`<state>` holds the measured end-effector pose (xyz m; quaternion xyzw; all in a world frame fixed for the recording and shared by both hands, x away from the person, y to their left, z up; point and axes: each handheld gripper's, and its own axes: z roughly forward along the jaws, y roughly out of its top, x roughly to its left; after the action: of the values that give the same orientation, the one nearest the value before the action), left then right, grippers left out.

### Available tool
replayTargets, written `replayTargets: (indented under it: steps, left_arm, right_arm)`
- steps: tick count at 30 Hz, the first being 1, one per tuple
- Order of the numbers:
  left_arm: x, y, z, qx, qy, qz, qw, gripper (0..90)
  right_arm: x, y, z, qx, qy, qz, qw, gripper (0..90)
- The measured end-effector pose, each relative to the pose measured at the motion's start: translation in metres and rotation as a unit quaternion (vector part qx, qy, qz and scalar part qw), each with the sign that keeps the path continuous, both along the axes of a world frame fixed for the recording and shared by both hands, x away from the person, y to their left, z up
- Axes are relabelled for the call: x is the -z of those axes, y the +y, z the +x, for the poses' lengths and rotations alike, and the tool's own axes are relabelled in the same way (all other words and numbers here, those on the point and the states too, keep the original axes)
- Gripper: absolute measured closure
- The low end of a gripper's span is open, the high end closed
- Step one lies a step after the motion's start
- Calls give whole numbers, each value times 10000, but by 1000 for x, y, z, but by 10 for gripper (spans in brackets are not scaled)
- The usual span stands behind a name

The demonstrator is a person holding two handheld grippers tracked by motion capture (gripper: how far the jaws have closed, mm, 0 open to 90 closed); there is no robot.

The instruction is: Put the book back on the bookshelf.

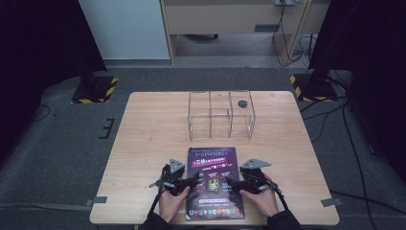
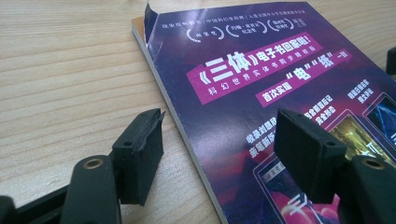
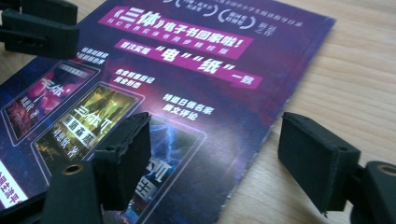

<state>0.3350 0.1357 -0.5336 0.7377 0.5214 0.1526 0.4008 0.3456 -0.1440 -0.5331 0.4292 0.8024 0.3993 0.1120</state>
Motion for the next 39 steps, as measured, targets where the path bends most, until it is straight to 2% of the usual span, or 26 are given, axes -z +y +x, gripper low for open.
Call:
replayTargets:
  steps: [6,15,20,25,28,33,34,36,38,39]
  left_arm:
    - [1,-5,1,-16,-65,28,10000,337]
    - [1,-6,2,-89,-15,-190,9998,360]
    - [1,-7,2,-129,-20,-154,9998,361]
    - [2,-6,3,-165,5,-260,9995,355]
    - [2,-4,3,-243,17,-322,9992,417]
    - [3,0,3,-416,64,-531,9977,473]
    - [3,1,2,-485,84,-651,9967,476]
    - [3,1,1,-504,80,-682,9964,488]
    - [3,3,-2,-548,-25,-843,9949,500]
    - [3,3,-2,-548,-25,-843,9949,504]
  right_arm:
    - [2,2,0,3,-51,63,10000,282]
    - [4,3,-2,120,-132,136,9997,284]
    - [4,3,-2,132,-135,125,9997,284]
    - [4,3,-2,167,-115,207,9996,284]
    - [4,2,-2,176,-96,226,9995,284]
    - [4,2,-2,198,-67,270,9994,288]
    - [4,2,-2,199,-67,269,9994,289]
    - [4,2,-2,200,-54,281,9994,290]
    - [4,1,-1,210,-61,313,9993,295]
    - [4,1,-1,222,-41,327,9992,298]
